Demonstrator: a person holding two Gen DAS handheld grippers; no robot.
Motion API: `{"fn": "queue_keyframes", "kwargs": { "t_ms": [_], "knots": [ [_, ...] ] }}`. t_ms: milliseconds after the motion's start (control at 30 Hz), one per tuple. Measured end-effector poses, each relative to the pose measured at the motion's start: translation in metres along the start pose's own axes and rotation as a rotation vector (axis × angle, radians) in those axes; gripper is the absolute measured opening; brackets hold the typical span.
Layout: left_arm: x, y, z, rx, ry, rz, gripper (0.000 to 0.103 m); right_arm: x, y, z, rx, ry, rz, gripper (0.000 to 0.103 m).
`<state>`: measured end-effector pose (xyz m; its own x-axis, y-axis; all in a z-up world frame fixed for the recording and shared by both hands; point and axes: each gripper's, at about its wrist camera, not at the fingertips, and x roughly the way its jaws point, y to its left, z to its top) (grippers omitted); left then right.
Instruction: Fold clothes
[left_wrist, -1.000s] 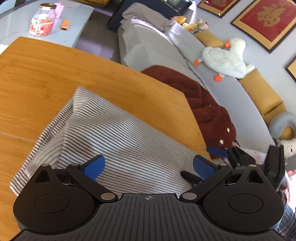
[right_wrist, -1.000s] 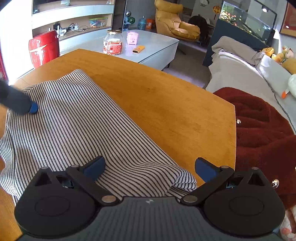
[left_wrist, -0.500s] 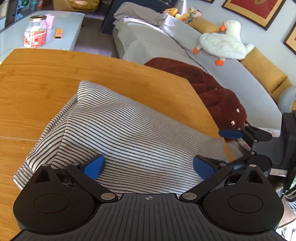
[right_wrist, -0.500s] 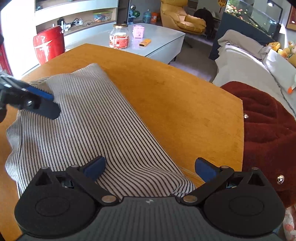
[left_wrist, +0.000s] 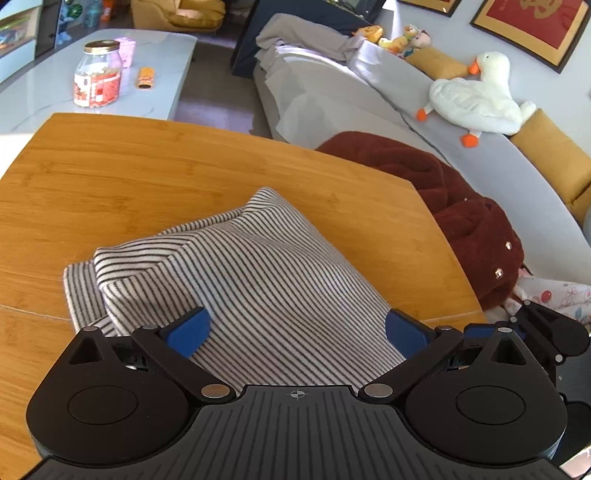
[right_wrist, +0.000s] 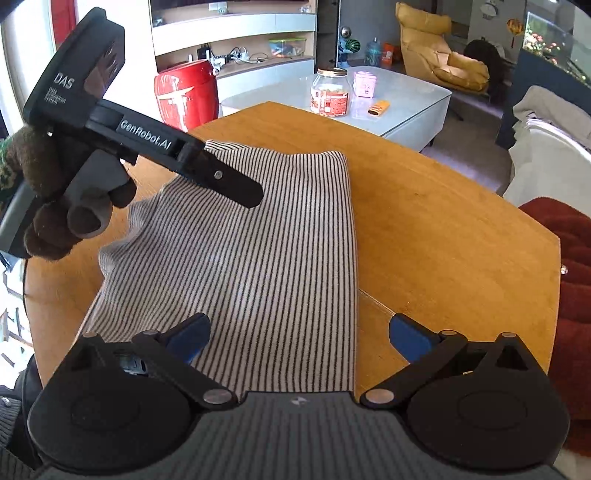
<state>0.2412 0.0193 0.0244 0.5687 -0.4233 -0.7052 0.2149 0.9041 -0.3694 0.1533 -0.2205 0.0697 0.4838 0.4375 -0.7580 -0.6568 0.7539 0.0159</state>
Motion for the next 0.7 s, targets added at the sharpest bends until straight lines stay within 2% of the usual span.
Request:
{"fn": "queue_keyframes", "kwargs": {
  "t_ms": [133, 267, 367, 500, 600, 700],
  "knots": [
    [-0.016, 0.0, -0.013, 0.017, -0.014, 0.029, 0.103, -0.008, 0.003, 0.0, -0.022, -0.033, 0.023, 0.103],
    [-0.027, -0.003, -0.021, 0.037, -0.021, 0.056, 0.103, -0.027, -0.005, 0.008, 0.023, -0.104, 0.069, 0.103],
    [-0.034, -0.005, -0.024, 0.038, -0.023, 0.066, 0.103, -0.027, -0.007, 0.009, 0.018, -0.087, 0.035, 0.103],
    [-0.043, -0.007, -0.032, 0.032, -0.02, 0.048, 0.103, 0.005, 0.012, -0.004, -0.11, 0.062, -0.058, 0.103],
    [-0.05, -0.01, -0.042, 0.029, -0.009, 0.008, 0.103, 0.006, 0.024, -0.011, -0.183, 0.017, -0.094, 0.103],
    [-0.048, -0.014, -0.054, 0.057, 0.026, -0.026, 0.102, 0.006, 0.02, -0.009, -0.18, 0.023, -0.087, 0.103]
  ]
}}
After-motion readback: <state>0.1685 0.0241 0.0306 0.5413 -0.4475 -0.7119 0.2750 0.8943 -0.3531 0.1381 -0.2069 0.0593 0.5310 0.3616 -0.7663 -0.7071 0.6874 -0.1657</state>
